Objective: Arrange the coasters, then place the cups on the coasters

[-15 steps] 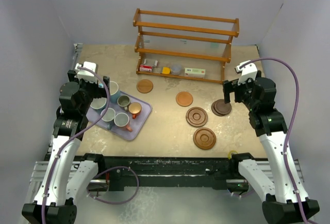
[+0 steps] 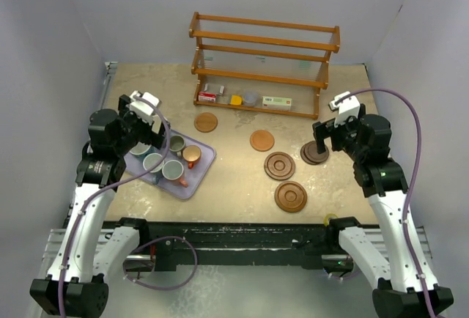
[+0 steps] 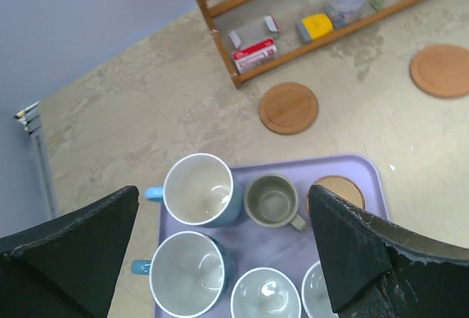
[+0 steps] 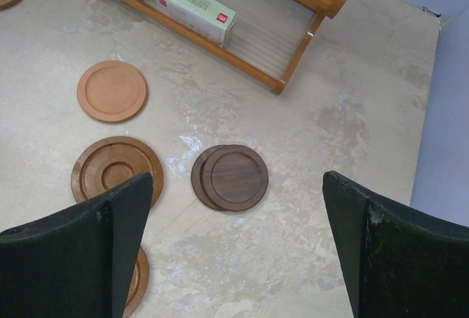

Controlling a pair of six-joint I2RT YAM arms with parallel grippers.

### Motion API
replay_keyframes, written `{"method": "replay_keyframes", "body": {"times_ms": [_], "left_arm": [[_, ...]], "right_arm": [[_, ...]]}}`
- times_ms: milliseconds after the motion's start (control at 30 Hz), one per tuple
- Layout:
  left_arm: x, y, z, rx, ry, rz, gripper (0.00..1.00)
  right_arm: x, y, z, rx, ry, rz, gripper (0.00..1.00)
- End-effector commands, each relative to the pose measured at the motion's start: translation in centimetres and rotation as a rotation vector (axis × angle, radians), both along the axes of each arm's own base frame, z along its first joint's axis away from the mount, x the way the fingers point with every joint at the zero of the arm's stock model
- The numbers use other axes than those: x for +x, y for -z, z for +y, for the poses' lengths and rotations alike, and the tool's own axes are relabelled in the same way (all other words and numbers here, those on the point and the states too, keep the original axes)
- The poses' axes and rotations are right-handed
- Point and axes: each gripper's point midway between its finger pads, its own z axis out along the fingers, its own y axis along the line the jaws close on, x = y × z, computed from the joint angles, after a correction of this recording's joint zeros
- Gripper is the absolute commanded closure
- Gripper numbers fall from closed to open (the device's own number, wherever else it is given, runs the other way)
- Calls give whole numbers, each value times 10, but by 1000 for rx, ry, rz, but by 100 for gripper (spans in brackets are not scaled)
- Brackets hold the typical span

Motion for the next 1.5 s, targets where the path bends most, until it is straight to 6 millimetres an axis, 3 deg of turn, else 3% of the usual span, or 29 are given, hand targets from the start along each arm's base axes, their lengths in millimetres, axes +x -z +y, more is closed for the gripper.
{"method": "replay_keyframes", "body": {"times_ms": [0,367,600,867,1067,1300,1467], "left_arm": [[-9,-5,-24,80,188,-19,5],[-21,50,-69,239,390,116,3],[-22,68,-86,262,503,161,3],[-25,78,-89,290,543,183,7],[-30,88,-86,343,579,191,9],[-38,86,-83,340,571,177,12],[-39,81,-81,320,542,136,12]], "right_arm": [[4,-7,3,-1,-27,-25,0],[2,4,5,-12,-43,3,0],[-3,10,16,-8,-124,20,0],[-8,13,30,-19,-233,49,0],[-13,28,33,-89,-297,125,0],[-3,59,11,-193,-208,250,0],[16,82,-5,-245,-123,345,0]]}}
